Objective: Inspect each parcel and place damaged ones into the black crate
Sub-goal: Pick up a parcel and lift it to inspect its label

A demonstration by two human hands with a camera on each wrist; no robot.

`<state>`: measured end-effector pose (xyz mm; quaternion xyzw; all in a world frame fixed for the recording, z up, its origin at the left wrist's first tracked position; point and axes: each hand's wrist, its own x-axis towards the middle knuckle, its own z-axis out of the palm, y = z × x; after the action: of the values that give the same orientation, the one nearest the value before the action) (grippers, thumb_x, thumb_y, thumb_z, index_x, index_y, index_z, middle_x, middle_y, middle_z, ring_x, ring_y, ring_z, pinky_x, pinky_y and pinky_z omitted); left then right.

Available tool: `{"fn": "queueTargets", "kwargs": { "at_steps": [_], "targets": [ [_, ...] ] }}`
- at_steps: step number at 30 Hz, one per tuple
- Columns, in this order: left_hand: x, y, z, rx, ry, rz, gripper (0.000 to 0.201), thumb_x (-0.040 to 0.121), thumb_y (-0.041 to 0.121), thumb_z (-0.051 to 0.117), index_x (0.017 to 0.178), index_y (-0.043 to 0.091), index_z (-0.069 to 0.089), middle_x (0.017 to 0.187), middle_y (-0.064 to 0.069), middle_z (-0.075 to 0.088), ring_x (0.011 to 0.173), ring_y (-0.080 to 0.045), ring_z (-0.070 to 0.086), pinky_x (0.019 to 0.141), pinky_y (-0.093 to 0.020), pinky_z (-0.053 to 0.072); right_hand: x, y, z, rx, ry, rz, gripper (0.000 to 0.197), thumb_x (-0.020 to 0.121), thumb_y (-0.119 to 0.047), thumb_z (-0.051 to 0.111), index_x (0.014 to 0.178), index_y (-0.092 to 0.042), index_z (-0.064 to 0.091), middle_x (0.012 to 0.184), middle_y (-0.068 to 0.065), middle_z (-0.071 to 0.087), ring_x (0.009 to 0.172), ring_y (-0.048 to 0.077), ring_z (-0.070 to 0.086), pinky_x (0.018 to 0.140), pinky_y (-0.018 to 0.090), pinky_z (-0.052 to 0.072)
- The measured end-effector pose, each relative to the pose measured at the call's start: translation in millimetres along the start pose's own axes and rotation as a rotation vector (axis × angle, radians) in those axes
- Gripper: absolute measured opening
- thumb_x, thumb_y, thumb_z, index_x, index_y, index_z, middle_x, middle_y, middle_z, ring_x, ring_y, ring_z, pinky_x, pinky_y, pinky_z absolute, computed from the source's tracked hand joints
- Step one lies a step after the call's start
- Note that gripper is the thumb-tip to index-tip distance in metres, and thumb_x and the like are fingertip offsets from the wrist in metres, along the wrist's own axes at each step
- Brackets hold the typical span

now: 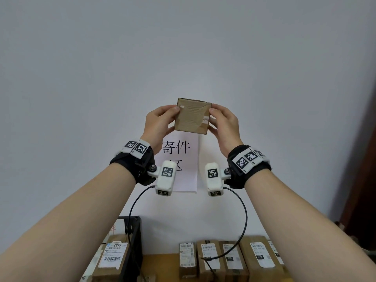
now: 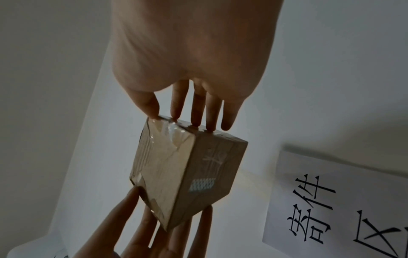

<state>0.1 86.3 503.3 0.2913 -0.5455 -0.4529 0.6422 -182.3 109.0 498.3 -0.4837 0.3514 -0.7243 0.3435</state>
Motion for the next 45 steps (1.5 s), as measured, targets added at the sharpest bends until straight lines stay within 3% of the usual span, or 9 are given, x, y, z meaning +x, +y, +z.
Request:
{"fn": "queueTargets", "kwargs": {
  "at_steps": [4, 10, 15, 21, 24, 28, 34, 39, 45],
  "targets": [
    [-1.1, 2.3, 5.7, -0.002, 0.025, -0.004, 0.006, 0.097, 0.018, 0.068, 0.103, 0.019, 0.071, 0.1, 0.005, 0.074, 0.095, -0.007, 0.071, 0.07, -0.026, 0.058, -2.4, -2.7, 0.6, 0.011, -0.007, -0.007, 0.02, 0.1, -0.016, 0.062, 0.118, -0.015, 0.069, 0.12, 0.009, 0.074, 0.104, 0.02, 0.072, 0.093, 0.038, 0.059],
    [-2.7, 6.7, 11.0, -0.011, 0.045, -0.028, 0.003, 0.097, 0.018, 0.066, 0.1, 0.019, 0.068, 0.101, 0.005, 0.074, 0.091, -0.009, 0.07, 0.062, -0.024, 0.056, -3.9, -7.8, 1.0, -0.057, 0.007, -0.025, 0.01, 0.098, -0.022, 0.065, 0.105, -0.027, 0.072, 0.114, 0.003, 0.075, 0.109, 0.027, 0.072, 0.104, 0.048, 0.054],
    [-4.7, 7.6, 11.9, -0.007, 0.054, -0.035, 0.001, 0.098, 0.02, 0.065, 0.099, 0.019, 0.066, 0.102, 0.006, 0.073, 0.094, -0.013, 0.069, 0.067, -0.027, 0.056, -4.7, -8.9, 0.4, -0.105, 0.019, -0.042, 0.011, 0.096, -0.028, 0.067, 0.105, -0.031, 0.073, 0.116, 0.001, 0.076, 0.113, 0.035, 0.068, 0.098, 0.047, 0.055],
    [-7.9, 11.7, 11.3, -0.012, 0.061, -0.048, 0.029, 0.1, 0.044, 0.063, 0.104, 0.015, 0.067, 0.102, 0.007, 0.076, 0.103, -0.015, 0.074, 0.082, -0.035, 0.061, -3.7, -9.4, -3.0, -0.059, -0.018, -0.034, 0.019, 0.099, -0.015, 0.06, 0.115, -0.016, 0.069, 0.108, 0.005, 0.074, 0.086, 0.018, 0.071, 0.087, 0.042, 0.06],
    [-7.0, 11.7, 10.5, 0.017, 0.096, -0.037, 0.026, 0.096, 0.031, 0.071, 0.117, 0.017, 0.066, 0.112, 0.002, 0.076, 0.102, -0.013, 0.072, 0.094, -0.04, 0.059, -3.2, -9.4, -1.7, -0.024, 0.002, -0.003, 0.03, 0.1, -0.021, 0.063, 0.129, -0.015, 0.062, 0.115, 0.007, 0.073, 0.094, 0.019, 0.072, 0.096, 0.043, 0.06],
    [-10.5, 12.4, 10.6, 0.041, 0.044, -0.003, 0.047, 0.096, 0.007, 0.062, 0.142, 0.019, 0.058, 0.106, 0.007, 0.076, 0.096, -0.008, 0.069, 0.089, -0.035, 0.056, 0.7, -5.8, -0.5, -0.111, 0.004, -0.028, 0.063, 0.093, -0.008, 0.068, 0.152, -0.011, 0.047, 0.088, -0.004, 0.067, 0.098, 0.014, 0.068, 0.104, 0.043, 0.055],
    [-13.2, 11.4, 12.8, 0.11, 0.035, -0.003, 0.046, 0.092, -0.004, 0.061, 0.121, 0.028, 0.074, 0.116, 0.007, 0.076, 0.117, -0.015, 0.068, 0.095, -0.041, 0.055, -0.1, -8.3, -1.9, -0.171, -0.03, -0.114, 0.057, 0.089, 0.005, 0.058, 0.134, -0.029, 0.068, 0.078, -0.007, 0.062, 0.084, 0.01, 0.062, 0.102, 0.042, 0.057],
    [-15.2, 12.4, 11.2, 0.125, 0.081, -0.048, 0.032, 0.095, 0.006, 0.055, 0.098, 0.025, 0.08, 0.111, 0.008, 0.077, 0.115, -0.014, 0.067, 0.101, -0.045, 0.055, -2.1, -12.7, -4.3, -0.119, -0.011, -0.109, 0.051, 0.089, 0.007, 0.056, 0.122, -0.028, 0.073, 0.113, -0.004, 0.075, 0.103, 0.009, 0.068, 0.078, 0.019, 0.054],
    [-12.6, 14.5, 14.8, 0.013, 0.083, -0.101, 0.038, 0.105, 0.049, 0.05, 0.09, 0.024, 0.075, 0.108, 0.016, 0.078, 0.113, -0.011, 0.068, 0.101, -0.047, 0.054, -5.1, -10.7, -5.7, -0.1, 0.01, -0.096, 0.059, 0.084, 0.016, 0.039, 0.112, -0.025, 0.071, 0.114, -0.009, 0.074, 0.101, 0.001, 0.069, 0.083, 0.023, 0.051]
  ]
}}
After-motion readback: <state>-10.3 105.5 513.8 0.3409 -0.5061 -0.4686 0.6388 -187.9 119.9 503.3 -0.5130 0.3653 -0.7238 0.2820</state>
